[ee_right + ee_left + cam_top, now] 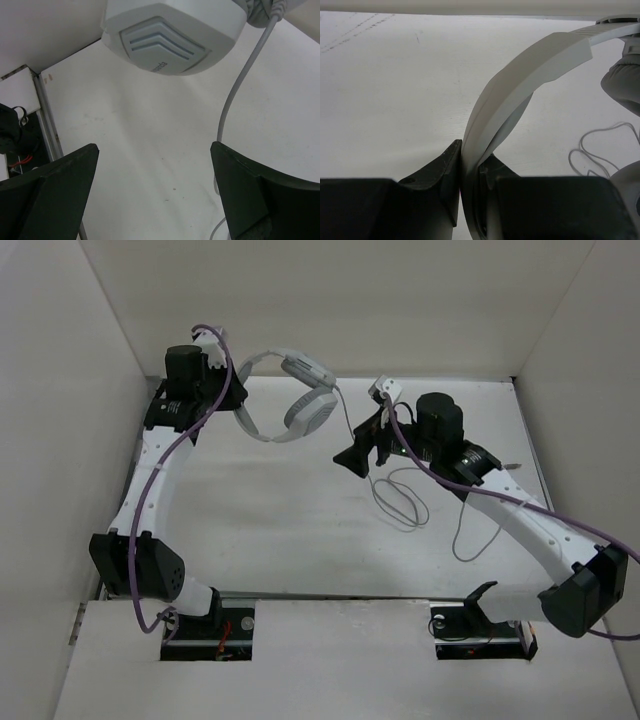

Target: Wrap the headphones

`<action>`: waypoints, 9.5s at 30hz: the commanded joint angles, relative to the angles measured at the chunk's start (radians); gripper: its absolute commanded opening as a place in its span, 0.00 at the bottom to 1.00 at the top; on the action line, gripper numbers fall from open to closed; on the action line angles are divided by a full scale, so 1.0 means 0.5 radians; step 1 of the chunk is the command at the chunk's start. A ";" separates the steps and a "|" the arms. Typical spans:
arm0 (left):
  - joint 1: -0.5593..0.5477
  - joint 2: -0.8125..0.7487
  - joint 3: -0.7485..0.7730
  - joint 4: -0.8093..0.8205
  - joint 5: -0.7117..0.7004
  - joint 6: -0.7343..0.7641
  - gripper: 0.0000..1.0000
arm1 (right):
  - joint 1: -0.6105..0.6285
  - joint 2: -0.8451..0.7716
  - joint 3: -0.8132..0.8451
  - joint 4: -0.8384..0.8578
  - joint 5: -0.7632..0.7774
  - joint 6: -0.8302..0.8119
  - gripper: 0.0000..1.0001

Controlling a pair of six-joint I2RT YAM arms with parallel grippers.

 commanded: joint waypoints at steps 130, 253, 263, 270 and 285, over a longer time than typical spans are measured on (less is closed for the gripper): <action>-0.926 -0.167 0.609 -0.159 0.306 0.226 0.00 | -0.190 0.655 1.118 -0.322 0.387 -1.137 0.06; -0.874 -0.044 0.128 -0.005 -0.425 0.398 0.00 | 0.012 0.602 0.578 0.838 1.709 -2.469 0.25; -0.975 -0.188 0.177 -0.079 -0.194 0.428 0.00 | -0.184 0.691 0.771 0.303 1.335 -1.717 0.22; -1.027 -0.194 0.339 -0.137 -0.114 0.450 0.00 | -0.236 0.762 0.891 0.043 1.028 -1.328 0.22; -1.005 0.008 1.103 -0.177 -0.105 0.426 0.00 | -0.503 0.731 0.661 0.173 -0.803 0.436 0.21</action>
